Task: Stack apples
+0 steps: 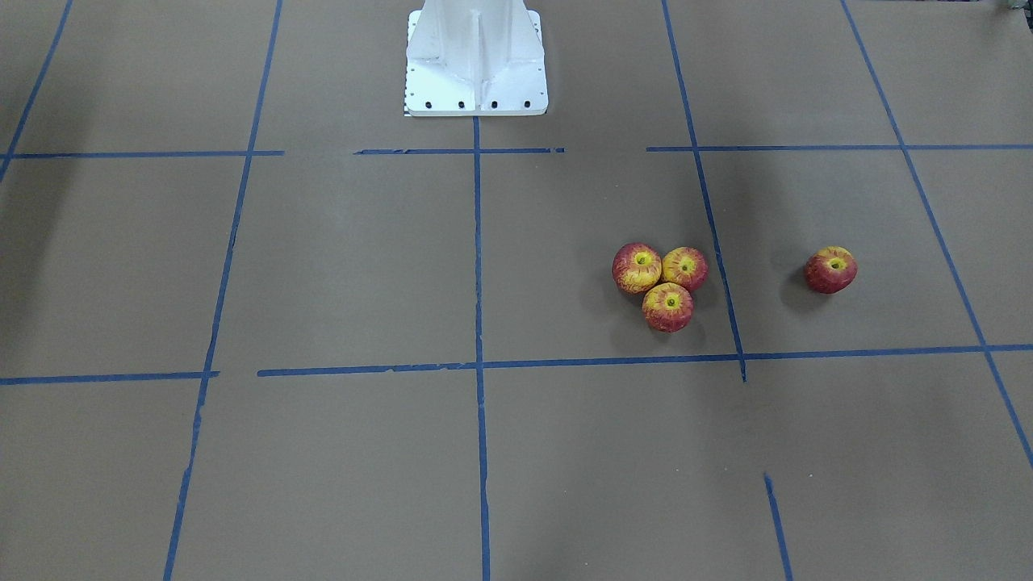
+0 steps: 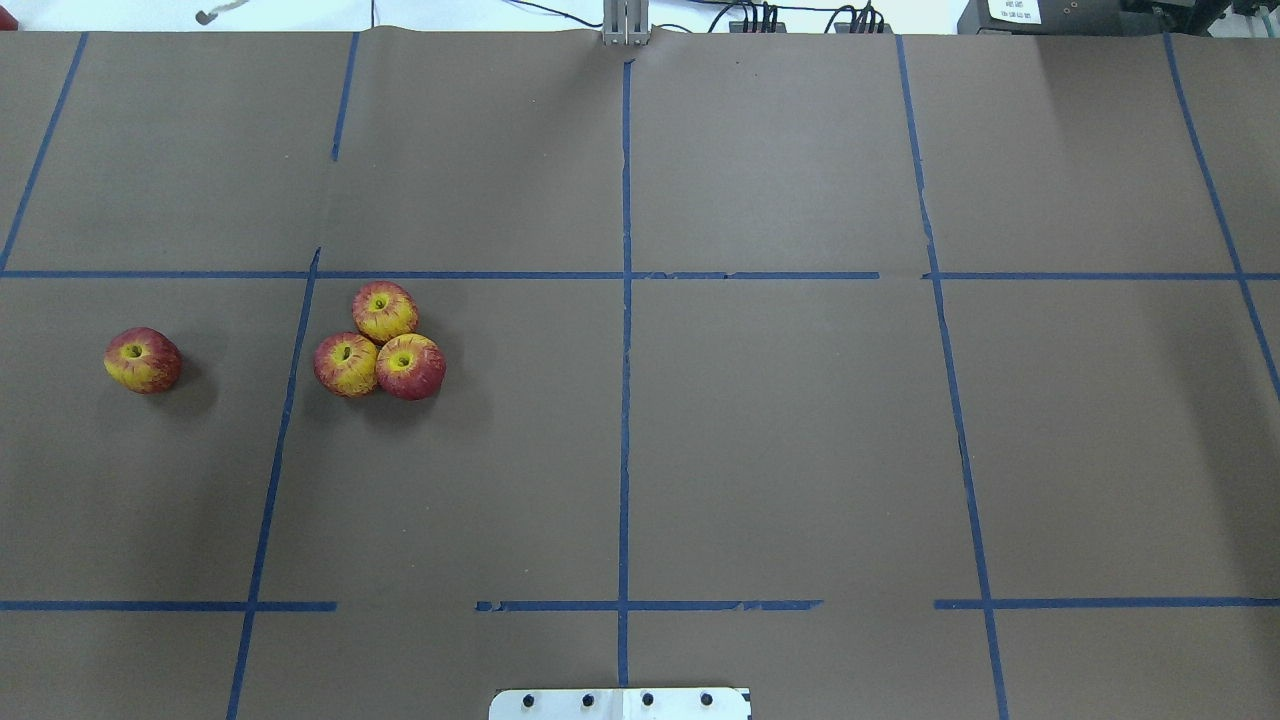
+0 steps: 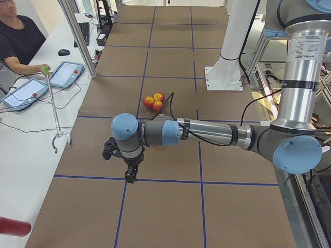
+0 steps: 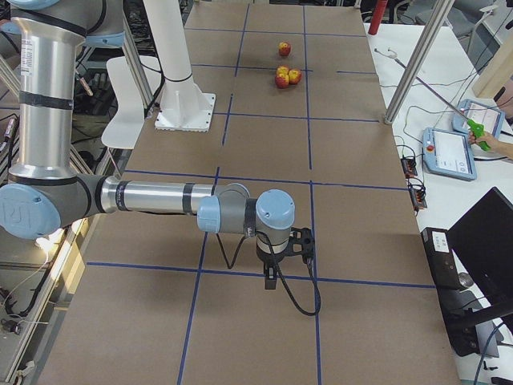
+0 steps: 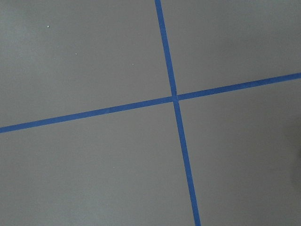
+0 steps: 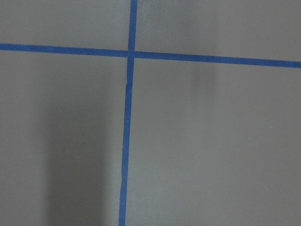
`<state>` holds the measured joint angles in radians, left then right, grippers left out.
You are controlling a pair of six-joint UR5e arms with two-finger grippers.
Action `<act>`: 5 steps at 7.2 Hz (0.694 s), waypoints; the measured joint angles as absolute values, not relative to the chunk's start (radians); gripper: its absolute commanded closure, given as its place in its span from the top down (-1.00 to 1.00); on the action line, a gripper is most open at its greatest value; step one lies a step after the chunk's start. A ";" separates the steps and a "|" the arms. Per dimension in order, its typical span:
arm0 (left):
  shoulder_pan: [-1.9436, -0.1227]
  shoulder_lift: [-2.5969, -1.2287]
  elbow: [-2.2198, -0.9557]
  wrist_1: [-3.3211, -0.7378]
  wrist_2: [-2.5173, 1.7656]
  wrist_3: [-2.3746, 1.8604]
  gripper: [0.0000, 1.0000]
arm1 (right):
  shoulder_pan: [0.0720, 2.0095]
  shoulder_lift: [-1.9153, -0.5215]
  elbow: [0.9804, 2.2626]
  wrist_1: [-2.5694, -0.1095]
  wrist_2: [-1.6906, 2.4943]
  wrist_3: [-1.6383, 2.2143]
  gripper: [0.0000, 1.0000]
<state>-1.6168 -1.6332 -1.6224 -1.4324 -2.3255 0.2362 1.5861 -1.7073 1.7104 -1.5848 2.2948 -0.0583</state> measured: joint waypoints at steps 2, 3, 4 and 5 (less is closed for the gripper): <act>-1.617 -1.636 -1.617 -1.433 -2.326 0.239 1.00 | 1.586 -1.707 1.710 -1.585 2.295 -0.058 1.00; -1.617 -1.636 -1.619 -1.432 -2.326 0.239 1.00 | 1.586 -1.707 1.711 -1.585 2.295 -0.058 1.00; -1.617 -1.635 -1.623 -1.431 -2.326 0.237 1.00 | 1.586 -1.707 1.711 -1.585 2.296 -0.058 1.00; -1.618 -1.628 -1.627 -1.432 -2.326 0.233 1.00 | 1.586 -1.707 1.711 -1.585 2.296 -0.058 1.00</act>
<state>-1.6179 -1.6283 -1.6270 -1.4320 -2.3258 0.2332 1.5861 -1.7073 1.7108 -1.5853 2.2955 -0.0583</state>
